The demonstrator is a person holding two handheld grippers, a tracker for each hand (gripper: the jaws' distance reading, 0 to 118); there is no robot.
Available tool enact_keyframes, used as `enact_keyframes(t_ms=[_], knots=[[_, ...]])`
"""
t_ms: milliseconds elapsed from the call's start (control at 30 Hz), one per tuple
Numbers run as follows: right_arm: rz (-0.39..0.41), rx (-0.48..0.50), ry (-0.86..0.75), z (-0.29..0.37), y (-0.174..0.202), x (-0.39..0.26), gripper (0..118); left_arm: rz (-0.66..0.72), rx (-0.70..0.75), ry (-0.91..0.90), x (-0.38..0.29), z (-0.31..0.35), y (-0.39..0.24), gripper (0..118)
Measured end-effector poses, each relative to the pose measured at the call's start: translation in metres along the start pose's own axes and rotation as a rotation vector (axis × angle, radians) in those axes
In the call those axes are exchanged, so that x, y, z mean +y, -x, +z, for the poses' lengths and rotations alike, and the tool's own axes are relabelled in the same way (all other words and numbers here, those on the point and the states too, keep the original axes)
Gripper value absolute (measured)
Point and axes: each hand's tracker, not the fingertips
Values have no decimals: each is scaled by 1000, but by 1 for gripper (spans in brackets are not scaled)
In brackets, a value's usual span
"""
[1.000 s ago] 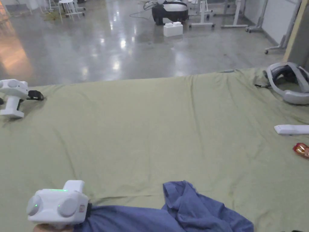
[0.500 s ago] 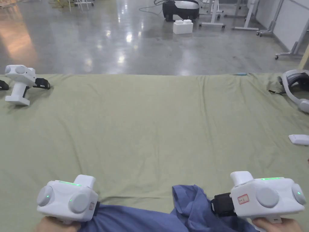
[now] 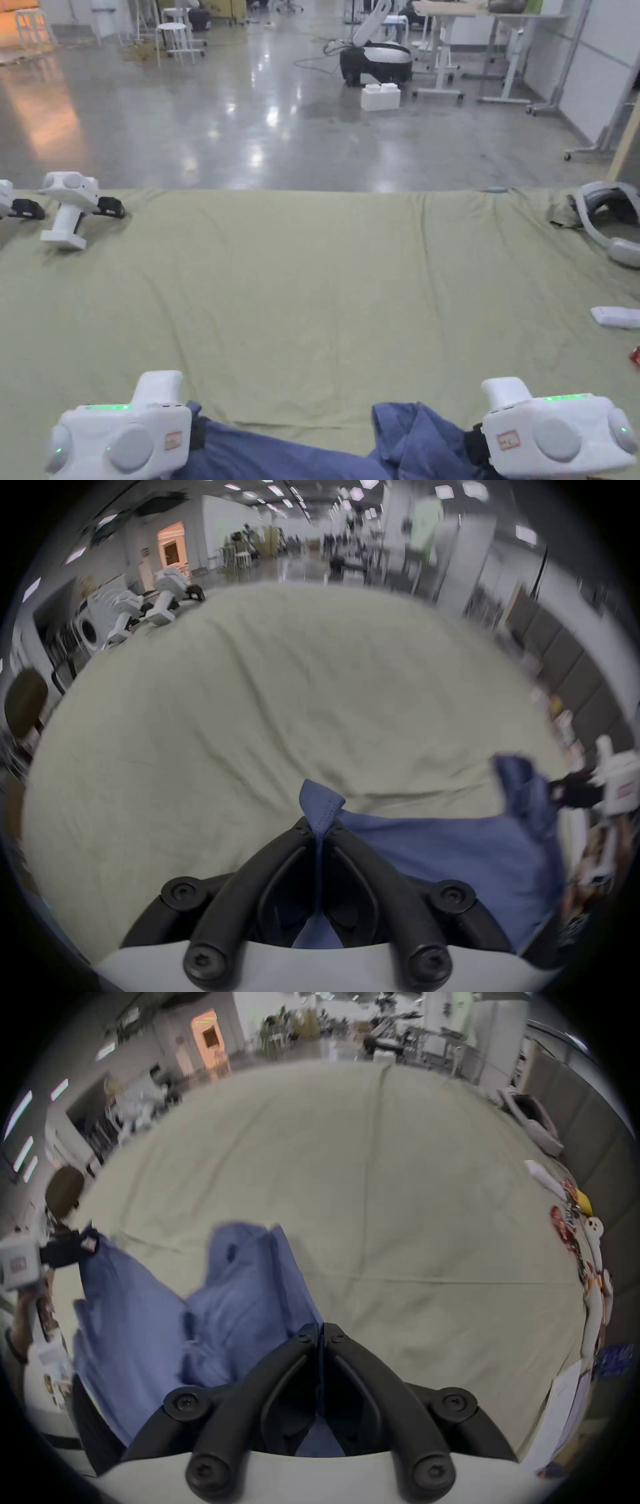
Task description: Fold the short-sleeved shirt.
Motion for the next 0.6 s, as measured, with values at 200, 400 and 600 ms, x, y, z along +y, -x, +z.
enact_keyframes(t_ms=[200,400,600], knots=[[-56,24,-330,111,-9,4,3,35,-90,-303,4,169,15,6],[-84,43,-535,203,-5,24,3,50,-113,-500,16,290,8,6],[-66,46,-724,292,2,64,3,-22,-99,-641,32,366,-15,6]])
